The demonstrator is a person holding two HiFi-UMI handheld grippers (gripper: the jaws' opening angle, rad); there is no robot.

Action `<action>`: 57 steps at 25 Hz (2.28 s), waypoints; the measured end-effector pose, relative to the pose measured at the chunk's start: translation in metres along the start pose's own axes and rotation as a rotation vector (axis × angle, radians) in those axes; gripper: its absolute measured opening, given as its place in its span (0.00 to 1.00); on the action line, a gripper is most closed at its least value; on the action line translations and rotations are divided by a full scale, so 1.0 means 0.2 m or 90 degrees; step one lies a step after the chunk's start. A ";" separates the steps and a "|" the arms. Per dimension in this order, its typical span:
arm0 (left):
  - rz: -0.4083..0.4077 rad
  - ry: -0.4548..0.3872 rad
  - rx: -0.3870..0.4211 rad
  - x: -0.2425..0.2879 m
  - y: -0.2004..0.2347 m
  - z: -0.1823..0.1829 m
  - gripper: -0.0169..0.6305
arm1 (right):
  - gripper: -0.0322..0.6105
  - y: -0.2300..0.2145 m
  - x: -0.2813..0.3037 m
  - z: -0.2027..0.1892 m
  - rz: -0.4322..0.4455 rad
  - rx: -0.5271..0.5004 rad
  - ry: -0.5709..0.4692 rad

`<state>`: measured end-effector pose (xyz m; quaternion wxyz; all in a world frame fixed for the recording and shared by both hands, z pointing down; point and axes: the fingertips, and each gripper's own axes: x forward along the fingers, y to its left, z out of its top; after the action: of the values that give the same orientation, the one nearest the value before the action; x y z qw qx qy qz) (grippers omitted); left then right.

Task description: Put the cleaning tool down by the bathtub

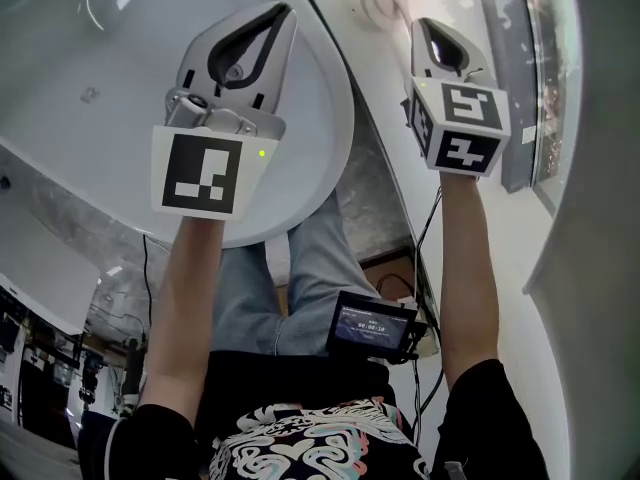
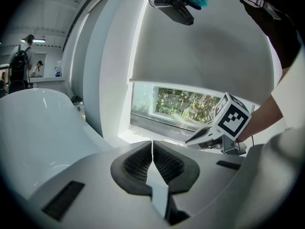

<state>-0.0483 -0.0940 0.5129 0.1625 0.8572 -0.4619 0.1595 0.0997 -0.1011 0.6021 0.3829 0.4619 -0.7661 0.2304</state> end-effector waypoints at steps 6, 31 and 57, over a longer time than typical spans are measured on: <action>-0.005 -0.008 0.023 -0.05 -0.06 0.12 0.05 | 0.10 0.01 -0.16 0.09 -0.001 0.007 -0.040; -0.004 -0.014 0.102 -0.41 -0.13 0.89 0.05 | 0.10 0.11 -0.98 0.63 -0.014 0.073 -0.177; -0.072 -0.163 0.113 -1.25 -0.33 1.48 0.05 | 0.09 0.45 -2.03 0.80 -0.149 0.146 -0.344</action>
<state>-0.0860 -0.0002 0.1340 0.0348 0.9061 -0.4142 0.0796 0.0734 0.0439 0.1822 0.1345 0.6317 -0.7508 0.1384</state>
